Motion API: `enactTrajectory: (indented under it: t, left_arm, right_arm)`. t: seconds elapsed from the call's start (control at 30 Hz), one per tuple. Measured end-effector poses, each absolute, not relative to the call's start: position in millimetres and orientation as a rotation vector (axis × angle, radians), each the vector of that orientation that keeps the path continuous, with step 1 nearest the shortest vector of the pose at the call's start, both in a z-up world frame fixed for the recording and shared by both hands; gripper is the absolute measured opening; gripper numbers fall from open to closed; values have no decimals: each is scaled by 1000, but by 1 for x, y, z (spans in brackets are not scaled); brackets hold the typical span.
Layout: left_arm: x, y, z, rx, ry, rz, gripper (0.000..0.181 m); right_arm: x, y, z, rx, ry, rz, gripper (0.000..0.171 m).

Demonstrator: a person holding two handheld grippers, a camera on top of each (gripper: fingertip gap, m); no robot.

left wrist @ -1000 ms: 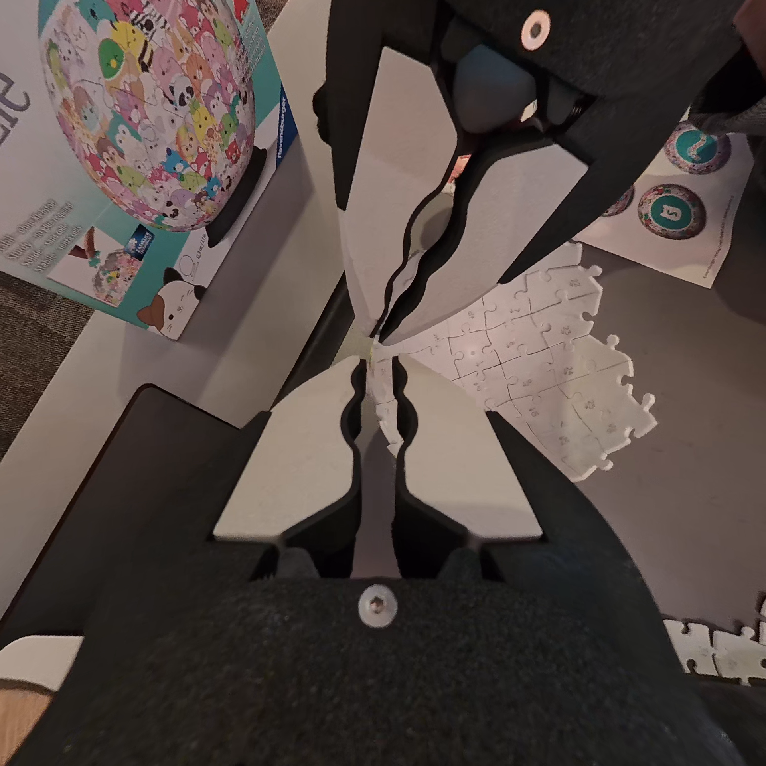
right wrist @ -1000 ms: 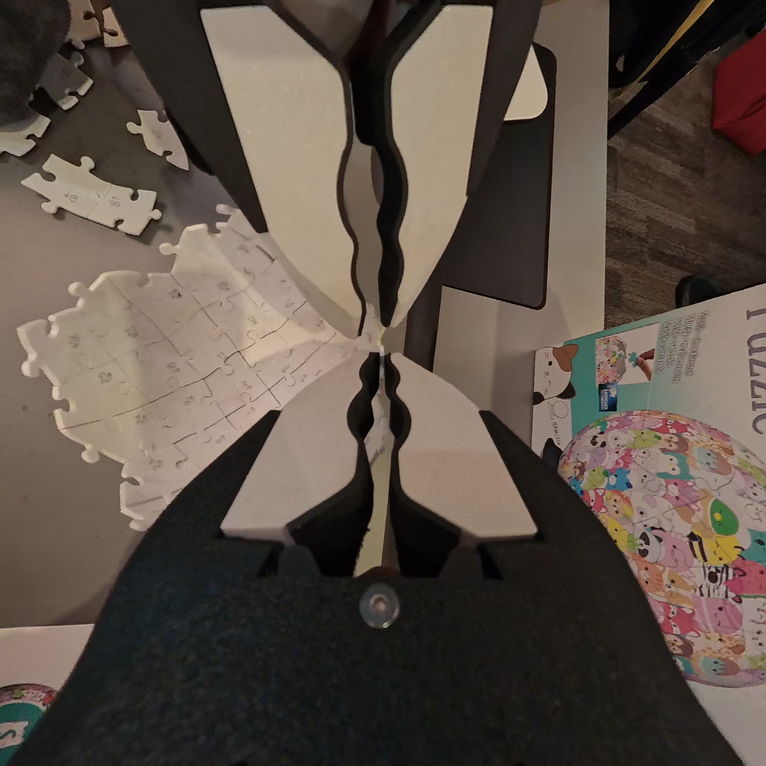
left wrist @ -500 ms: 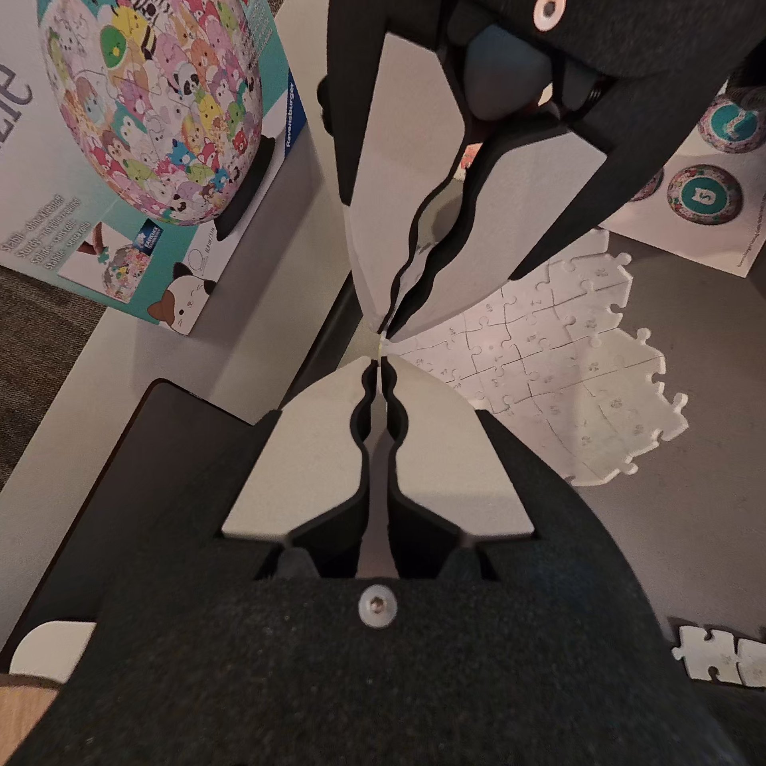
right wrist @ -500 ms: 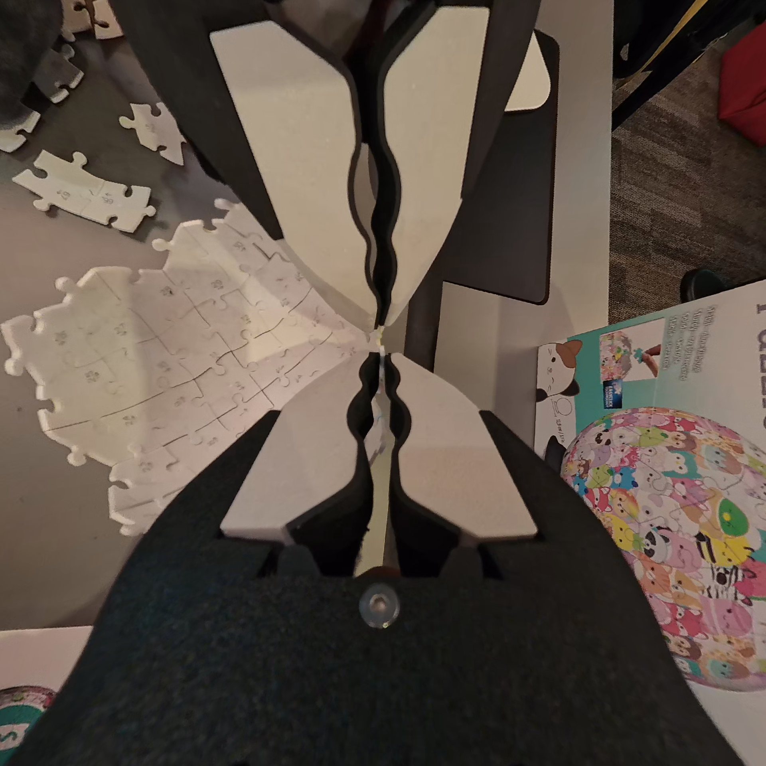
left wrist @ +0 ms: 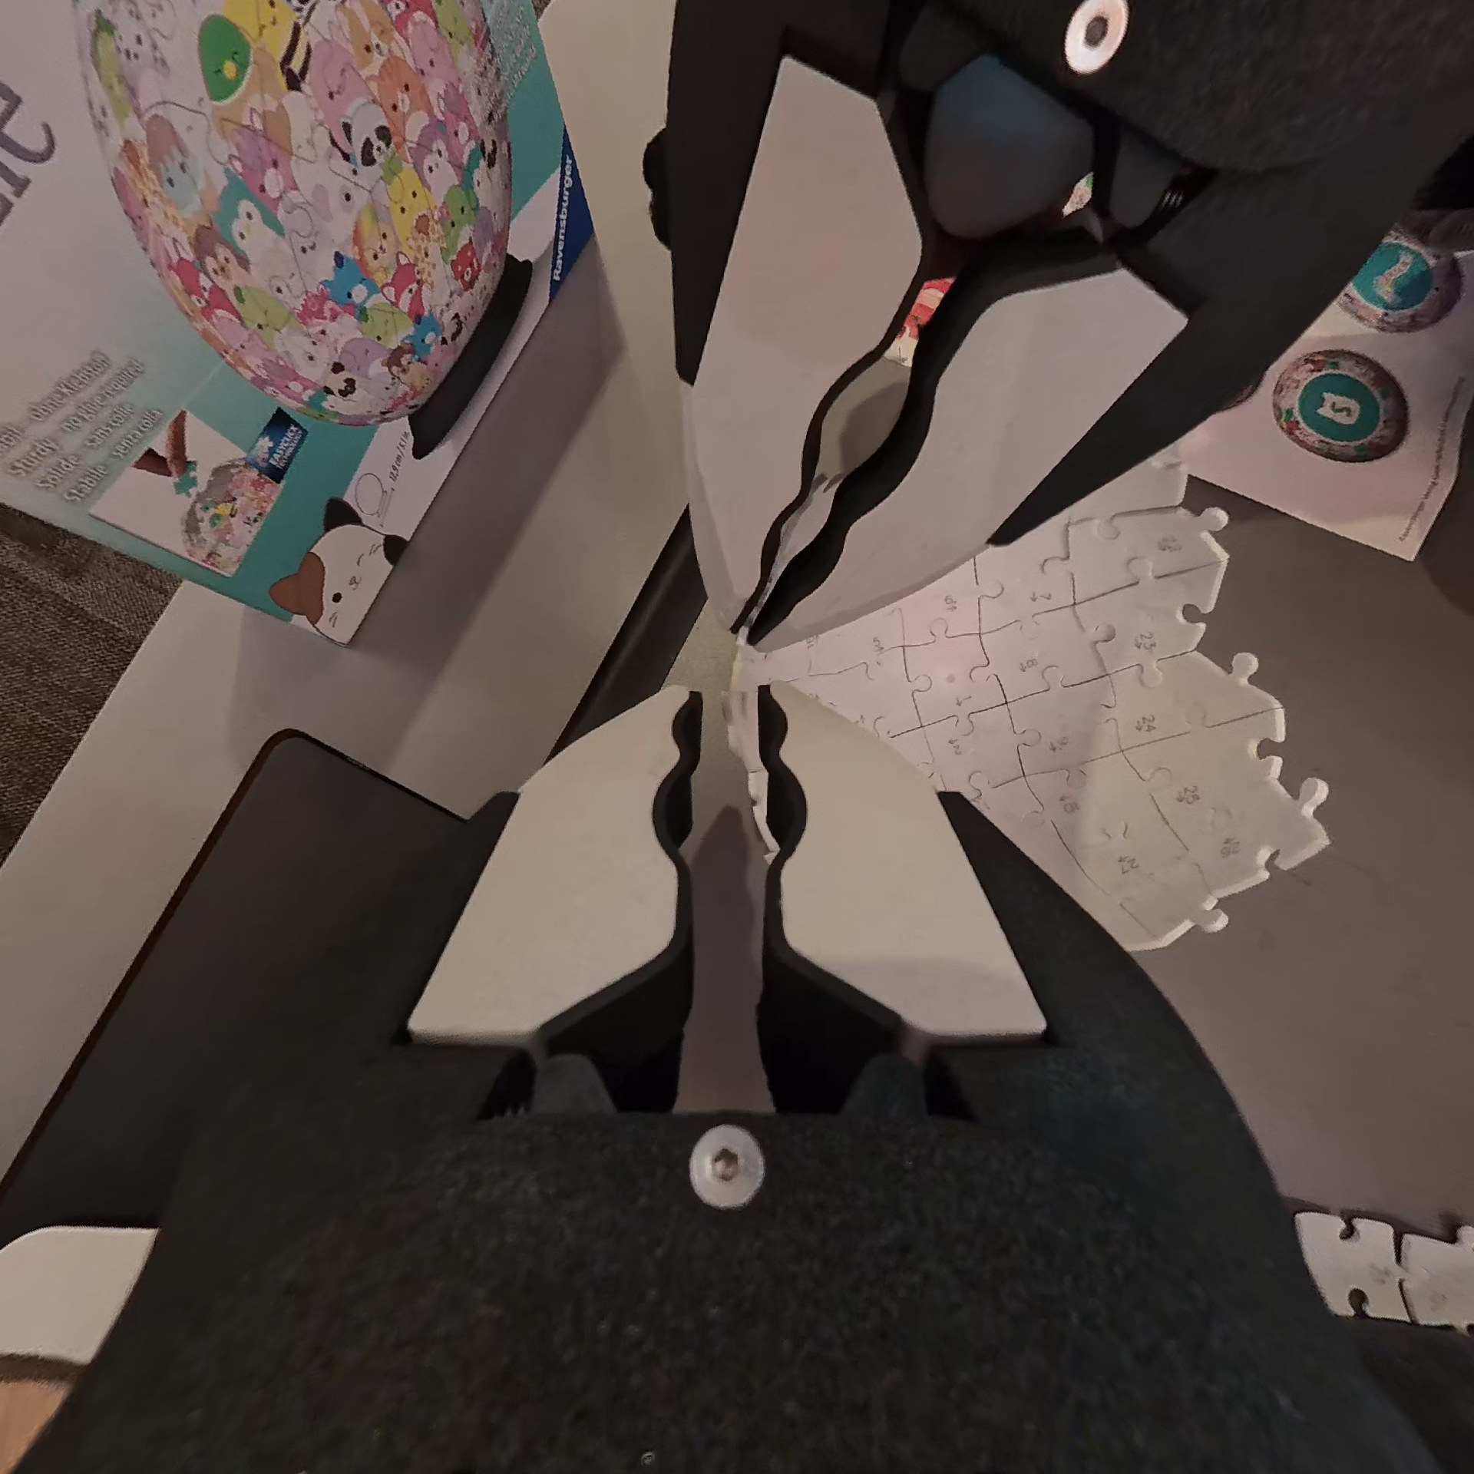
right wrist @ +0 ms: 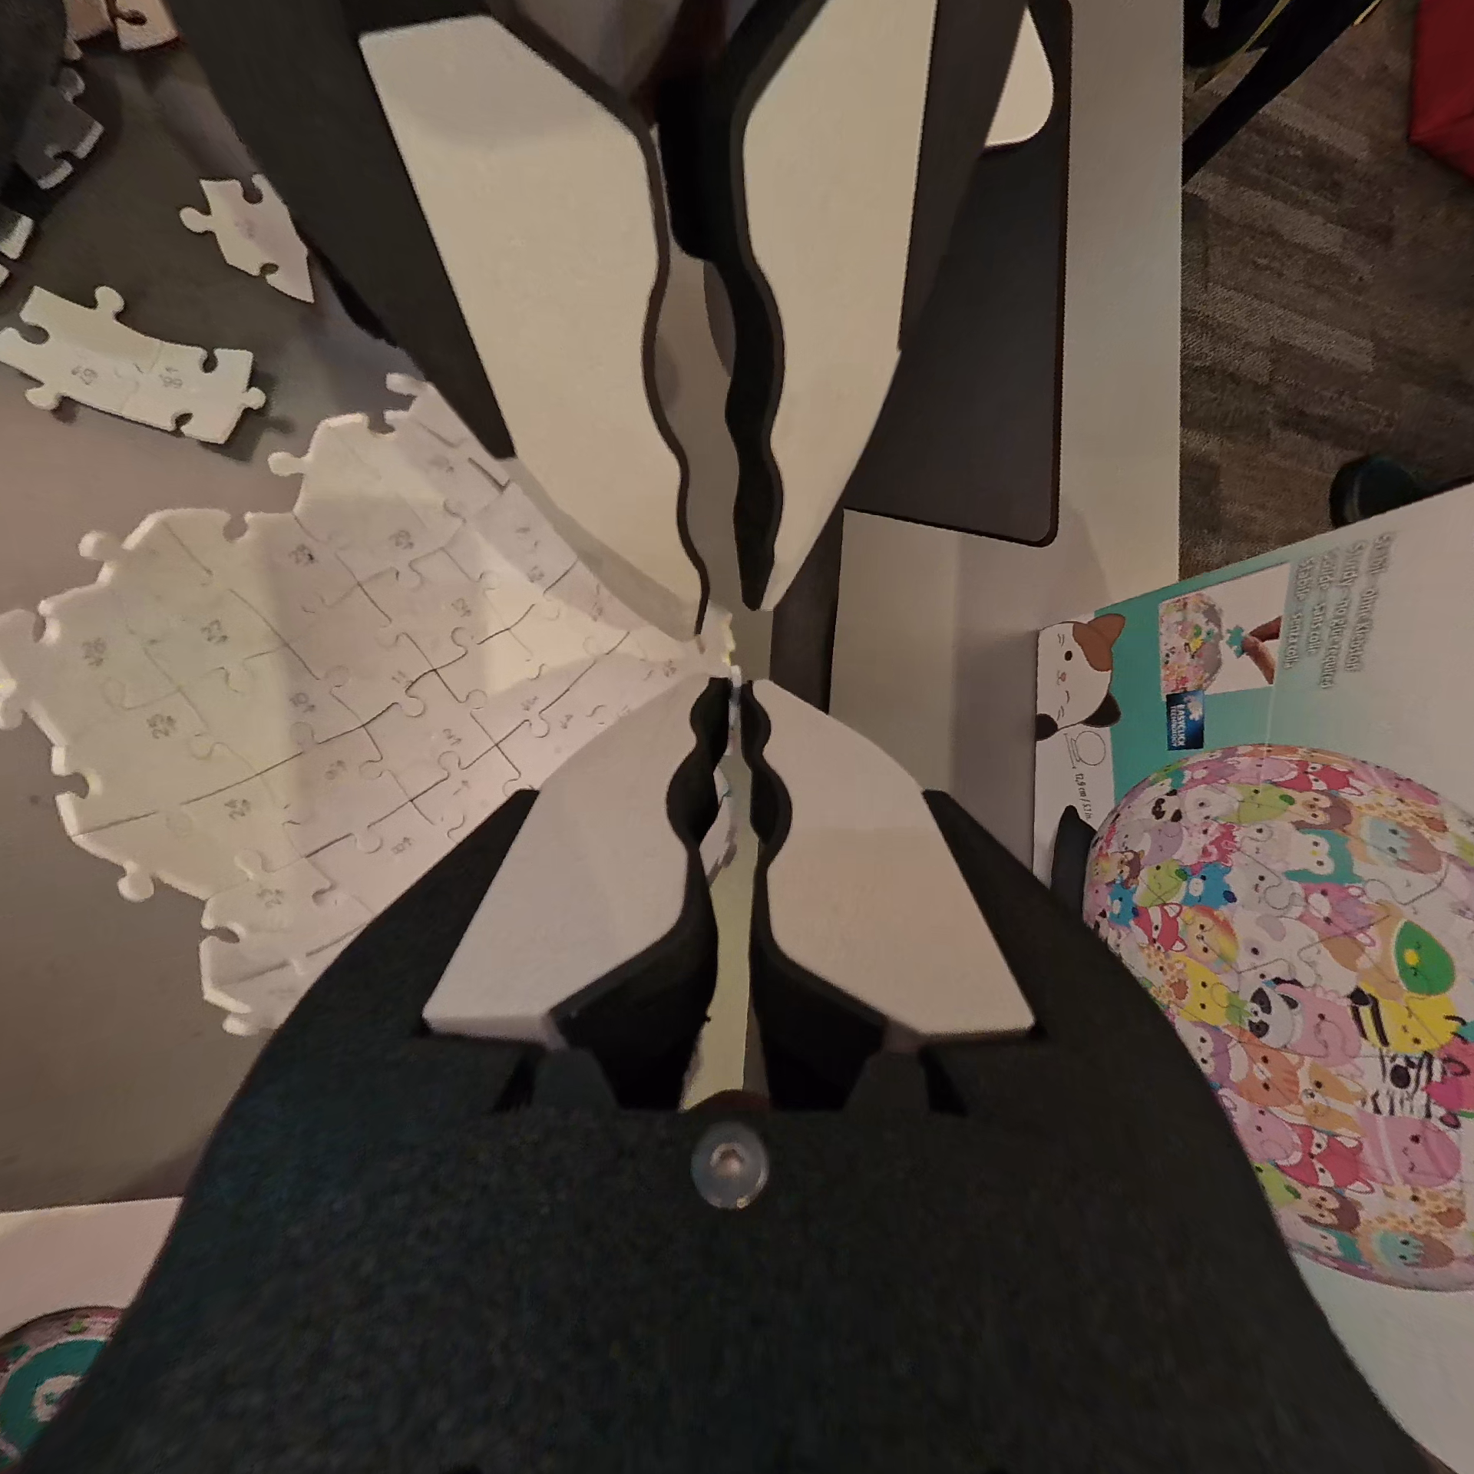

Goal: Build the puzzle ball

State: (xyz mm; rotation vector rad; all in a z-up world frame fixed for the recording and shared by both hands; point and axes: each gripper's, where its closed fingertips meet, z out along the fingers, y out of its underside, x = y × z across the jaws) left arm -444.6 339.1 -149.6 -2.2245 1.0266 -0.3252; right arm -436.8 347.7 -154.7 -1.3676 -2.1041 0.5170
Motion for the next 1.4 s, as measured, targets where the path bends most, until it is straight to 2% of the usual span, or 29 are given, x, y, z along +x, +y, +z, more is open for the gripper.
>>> enactTrajectory:
  t: [0.2, 0.5, 1.0, 1.13, 1.4]
  left_arm:
    - [-441, 341, -153, -2259, 1054, -340, 12]
    - [-444, 344, -156, -2271, 1056, -320, 2]
    - [-442, 343, -154, -2254, 1055, -355, 2]
    - [-439, 337, -139, -2232, 1021, -445, 17]
    - [-454, 318, -146, -2405, 857, -760, 22]
  right_arm:
    - [-438, 349, -156, -1389, -2102, 496, 3]
    - [-438, 351, -161, -1395, -2119, 439, 4]
    - [-437, 350, -162, -1339, -2139, 414, 4]
    - [-437, 349, -162, -1340, -2141, 417, 4]
    - [-437, 349, -162, -1339, -2143, 409, 4]
